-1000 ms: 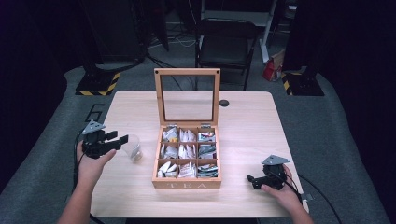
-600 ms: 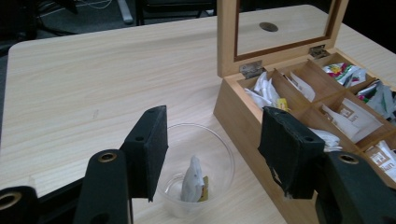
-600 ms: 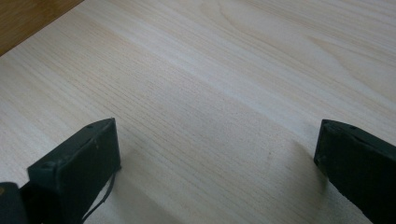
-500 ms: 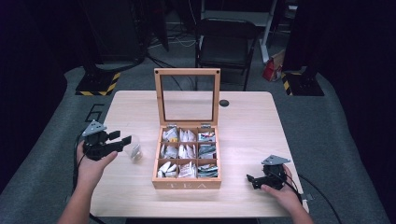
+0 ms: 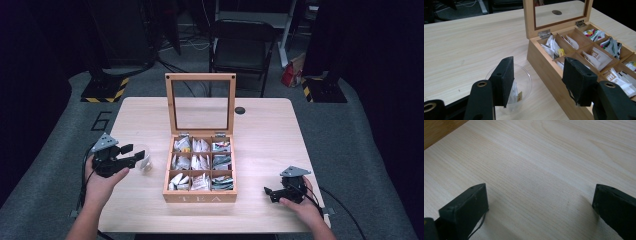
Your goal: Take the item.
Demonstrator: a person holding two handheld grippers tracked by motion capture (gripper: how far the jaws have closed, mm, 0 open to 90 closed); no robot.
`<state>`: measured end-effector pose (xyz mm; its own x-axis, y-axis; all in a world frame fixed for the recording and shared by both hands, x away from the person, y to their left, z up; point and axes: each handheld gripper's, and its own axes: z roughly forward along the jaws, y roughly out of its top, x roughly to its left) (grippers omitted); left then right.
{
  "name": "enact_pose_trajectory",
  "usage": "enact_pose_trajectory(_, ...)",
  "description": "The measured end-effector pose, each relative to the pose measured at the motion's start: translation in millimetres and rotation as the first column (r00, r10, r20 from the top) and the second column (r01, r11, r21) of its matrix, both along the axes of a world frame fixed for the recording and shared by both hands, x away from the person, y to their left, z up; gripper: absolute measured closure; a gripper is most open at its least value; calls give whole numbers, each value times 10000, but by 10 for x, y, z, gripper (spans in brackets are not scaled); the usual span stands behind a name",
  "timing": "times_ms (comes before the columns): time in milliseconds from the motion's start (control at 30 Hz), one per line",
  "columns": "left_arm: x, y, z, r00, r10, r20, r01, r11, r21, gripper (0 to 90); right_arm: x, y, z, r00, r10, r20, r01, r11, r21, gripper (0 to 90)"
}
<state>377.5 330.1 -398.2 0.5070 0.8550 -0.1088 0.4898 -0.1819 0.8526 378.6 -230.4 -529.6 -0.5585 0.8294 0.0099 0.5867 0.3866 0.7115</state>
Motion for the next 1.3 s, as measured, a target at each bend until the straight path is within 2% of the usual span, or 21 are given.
enact_pose_trajectory(467,-164,-49,-173,9987,-455,-231,459,9988,141,428,1,1,-1,10000,-37,13,37,10000,-14,0)
enact_pose_trajectory(933,-276,-162,-287,9961,-878,-46,878,9961,-31,432,0,0,0,10000,-2,-3,2,10000,3,0)
enact_pose_trajectory(1300,-308,-250,-448,9905,-1347,-281,1355,9904,277,432,0,0,0,10000,0,0,0,10000,0,0)
